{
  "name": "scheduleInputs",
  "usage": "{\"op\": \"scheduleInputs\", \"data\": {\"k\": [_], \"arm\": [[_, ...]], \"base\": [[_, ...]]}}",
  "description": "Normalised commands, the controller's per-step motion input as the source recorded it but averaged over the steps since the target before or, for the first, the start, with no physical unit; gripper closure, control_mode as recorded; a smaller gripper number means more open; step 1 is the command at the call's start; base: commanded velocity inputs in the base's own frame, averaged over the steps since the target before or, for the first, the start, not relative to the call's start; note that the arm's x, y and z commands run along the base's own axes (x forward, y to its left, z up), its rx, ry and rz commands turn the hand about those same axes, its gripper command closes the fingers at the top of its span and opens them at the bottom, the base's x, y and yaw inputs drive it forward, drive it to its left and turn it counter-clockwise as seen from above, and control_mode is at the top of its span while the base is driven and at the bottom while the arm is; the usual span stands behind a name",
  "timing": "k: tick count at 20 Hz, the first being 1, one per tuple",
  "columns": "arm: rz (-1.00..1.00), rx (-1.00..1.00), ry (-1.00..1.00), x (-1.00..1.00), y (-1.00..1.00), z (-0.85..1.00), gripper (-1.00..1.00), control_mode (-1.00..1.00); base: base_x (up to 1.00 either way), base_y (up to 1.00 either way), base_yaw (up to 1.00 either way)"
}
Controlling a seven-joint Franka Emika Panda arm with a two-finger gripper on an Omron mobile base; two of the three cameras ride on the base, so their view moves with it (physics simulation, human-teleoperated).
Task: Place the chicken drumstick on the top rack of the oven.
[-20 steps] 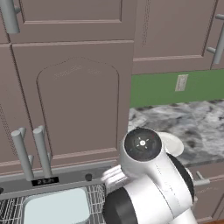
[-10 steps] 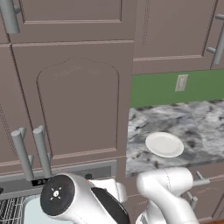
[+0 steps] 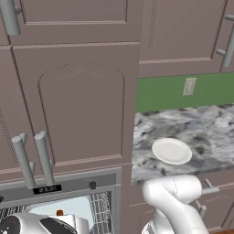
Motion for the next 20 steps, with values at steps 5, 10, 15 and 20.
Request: {"op": "scheduleInputs", "data": {"k": [5, 10, 15, 20], "arm": [[0.00, 0.00, 0.00, 0.66, 0.64, -0.86, 1.00, -1.00], [0.00, 0.00, 0.00, 0.77, 0.53, -0.72, 1.00, -1.00], [0.00, -0.05, 0.00, 0.70, 0.30, -0.79, 1.00, -1.00], [0.00, -0.09, 0.00, 0.64, 0.24, -0.93, 1.00, -1.00]], "base": [[0.00, 0.00, 0.00], [0.00, 0.00, 0.00], [0.00, 0.00, 0.00], [0.00, 0.00, 0.00]]}}
